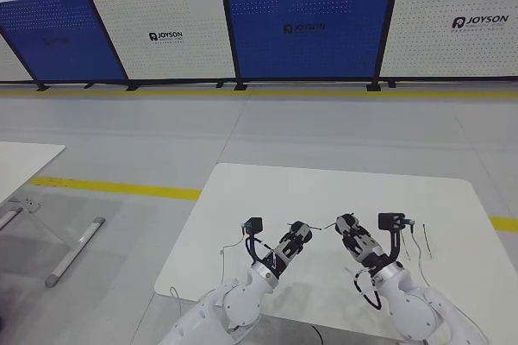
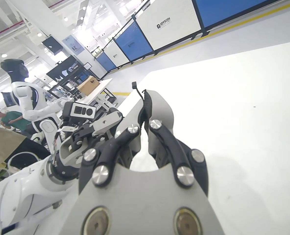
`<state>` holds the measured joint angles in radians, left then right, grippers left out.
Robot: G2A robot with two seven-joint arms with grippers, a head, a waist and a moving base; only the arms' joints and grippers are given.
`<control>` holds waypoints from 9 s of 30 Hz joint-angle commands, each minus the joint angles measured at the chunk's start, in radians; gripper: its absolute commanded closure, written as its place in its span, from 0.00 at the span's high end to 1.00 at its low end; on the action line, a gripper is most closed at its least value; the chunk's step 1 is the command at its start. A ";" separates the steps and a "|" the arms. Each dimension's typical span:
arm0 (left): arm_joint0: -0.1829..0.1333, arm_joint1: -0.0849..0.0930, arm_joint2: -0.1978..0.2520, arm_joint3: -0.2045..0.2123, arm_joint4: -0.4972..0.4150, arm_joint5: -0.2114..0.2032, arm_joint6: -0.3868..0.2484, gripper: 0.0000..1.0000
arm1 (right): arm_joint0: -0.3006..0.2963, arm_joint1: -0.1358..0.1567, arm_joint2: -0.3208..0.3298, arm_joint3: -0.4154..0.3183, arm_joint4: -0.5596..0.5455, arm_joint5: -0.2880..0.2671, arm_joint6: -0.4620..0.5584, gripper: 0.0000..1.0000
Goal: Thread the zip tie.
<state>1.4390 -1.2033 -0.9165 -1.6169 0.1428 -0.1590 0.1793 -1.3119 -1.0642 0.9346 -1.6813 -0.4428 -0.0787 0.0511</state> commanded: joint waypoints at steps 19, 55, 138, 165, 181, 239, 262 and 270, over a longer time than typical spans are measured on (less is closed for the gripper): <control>0.000 0.000 0.000 0.000 0.000 0.000 0.000 0.00 | 0.003 -0.036 0.002 0.030 -0.034 -0.003 0.005 0.00; -0.020 -0.020 0.002 0.040 -0.112 -0.005 0.023 0.00 | 0.003 -0.093 -0.024 0.124 -0.037 -0.042 -0.072 0.00; -0.009 -0.065 -0.009 0.084 -0.289 -0.099 -0.040 0.00 | -0.095 -0.150 0.107 0.083 -0.158 -0.097 -0.083 0.00; -0.009 -0.065 -0.009 0.084 -0.289 -0.099 -0.040 0.00 | -0.091 -0.193 0.093 0.103 0.125 -0.003 0.001 0.00; -0.009 -0.065 -0.009 0.084 -0.289 -0.099 -0.040 0.00 | -0.100 -0.212 0.092 0.093 0.156 0.053 -0.041 0.00; 0.019 -0.080 -0.057 0.074 -0.381 -0.145 -0.151 0.00 | -0.144 -0.229 0.137 0.066 0.100 0.013 -0.012 0.27; 0.025 -0.086 -0.062 0.065 -0.393 -0.145 -0.197 0.00 | -0.128 -0.233 0.147 0.091 0.133 -0.048 0.099 0.00; 0.031 -0.085 -0.071 0.062 -0.398 -0.139 -0.208 0.00 | -0.118 -0.235 0.149 0.106 0.144 -0.054 0.120 0.00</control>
<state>1.4697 -1.2886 -0.9869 -1.5543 -0.2552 -0.2995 -0.0280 -1.4296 -1.2996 1.0825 -1.5759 -0.2981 -0.1317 0.1709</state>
